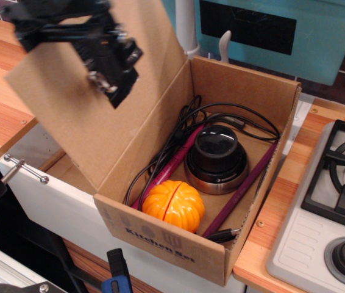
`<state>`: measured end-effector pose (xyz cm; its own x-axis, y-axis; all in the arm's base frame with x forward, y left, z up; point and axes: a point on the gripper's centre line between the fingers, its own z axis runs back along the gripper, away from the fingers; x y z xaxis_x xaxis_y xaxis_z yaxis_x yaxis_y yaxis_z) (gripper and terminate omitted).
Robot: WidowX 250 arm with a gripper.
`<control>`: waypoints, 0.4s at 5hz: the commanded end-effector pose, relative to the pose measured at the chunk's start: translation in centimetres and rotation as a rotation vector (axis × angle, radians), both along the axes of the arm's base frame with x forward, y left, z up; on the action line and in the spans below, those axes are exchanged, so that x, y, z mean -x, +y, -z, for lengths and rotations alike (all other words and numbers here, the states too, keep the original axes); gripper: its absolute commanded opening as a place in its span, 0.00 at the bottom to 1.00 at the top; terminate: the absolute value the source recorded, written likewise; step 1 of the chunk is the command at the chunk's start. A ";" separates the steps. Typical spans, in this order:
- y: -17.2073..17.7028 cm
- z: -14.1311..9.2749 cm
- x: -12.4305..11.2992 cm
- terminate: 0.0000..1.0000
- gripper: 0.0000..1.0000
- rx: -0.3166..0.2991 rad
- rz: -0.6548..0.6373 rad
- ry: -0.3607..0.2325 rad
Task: Close brown1fbox flap
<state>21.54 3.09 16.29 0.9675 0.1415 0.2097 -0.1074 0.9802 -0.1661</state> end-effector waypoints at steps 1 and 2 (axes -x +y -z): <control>-4.8 0.3 -1.3 0.00 1.00 -0.003 0.012 0.016; -7.3 -0.2 -1.9 0.00 1.00 0.018 -0.033 0.034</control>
